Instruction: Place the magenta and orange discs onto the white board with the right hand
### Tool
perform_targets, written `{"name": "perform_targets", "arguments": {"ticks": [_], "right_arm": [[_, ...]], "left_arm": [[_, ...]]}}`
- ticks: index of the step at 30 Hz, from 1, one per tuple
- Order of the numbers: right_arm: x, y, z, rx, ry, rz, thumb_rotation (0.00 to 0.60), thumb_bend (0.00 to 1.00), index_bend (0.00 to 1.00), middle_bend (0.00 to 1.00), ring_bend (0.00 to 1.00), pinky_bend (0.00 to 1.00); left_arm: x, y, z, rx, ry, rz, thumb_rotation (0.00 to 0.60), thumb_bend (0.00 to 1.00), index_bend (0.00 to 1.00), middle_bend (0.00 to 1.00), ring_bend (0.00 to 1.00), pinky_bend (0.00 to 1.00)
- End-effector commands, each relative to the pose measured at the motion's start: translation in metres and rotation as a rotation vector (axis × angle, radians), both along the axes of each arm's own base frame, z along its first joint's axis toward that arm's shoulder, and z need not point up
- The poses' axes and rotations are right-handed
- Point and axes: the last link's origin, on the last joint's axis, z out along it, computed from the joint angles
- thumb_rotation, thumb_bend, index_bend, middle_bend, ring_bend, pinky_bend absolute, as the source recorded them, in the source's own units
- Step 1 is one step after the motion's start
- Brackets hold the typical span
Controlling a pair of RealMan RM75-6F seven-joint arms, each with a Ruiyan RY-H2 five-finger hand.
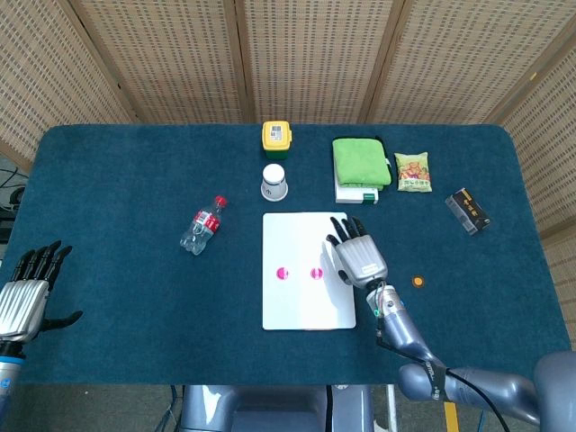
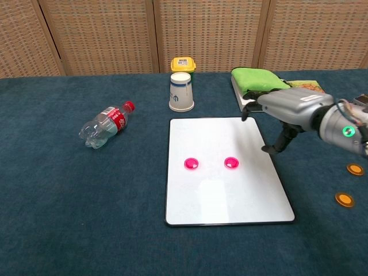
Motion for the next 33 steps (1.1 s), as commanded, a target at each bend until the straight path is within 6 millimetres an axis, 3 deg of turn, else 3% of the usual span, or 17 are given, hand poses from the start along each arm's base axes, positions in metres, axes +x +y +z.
{"name": "perform_targets", "arguments": {"ticks": [1,8,15,33], "right_arm": [[-0.033,0.005,0.02,-0.028,0.028,-0.045,0.6,0.34,0.3,0.0,0.0,0.0],[-0.09,0.018,0.046,-0.057,0.039,-0.135,0.6,0.34,0.32,0.0,0.0,0.0],[-0.122,0.03,0.046,-0.065,0.038,-0.164,0.6,0.34,0.37,0.0,0.0,0.0],[-0.147,0.037,0.041,-0.055,0.019,-0.206,0.6,0.34,0.39,0.0,0.0,0.0]], "left_arm": [[0.0,0.0,0.0,-0.002,0.0,-0.001,0.6,0.0,0.0,0.0,0.0,0.0],[0.002,0.0,-0.001,-0.006,0.001,-0.006,0.6,0.0,0.0,0.0,0.0,0.0],[0.003,0.0,-0.002,-0.007,0.002,-0.006,0.6,0.0,0.0,0.0,0.0,0.0],[0.003,0.0,-0.002,-0.007,0.002,-0.001,0.6,0.0,0.0,0.0,0.0,0.0]]}}
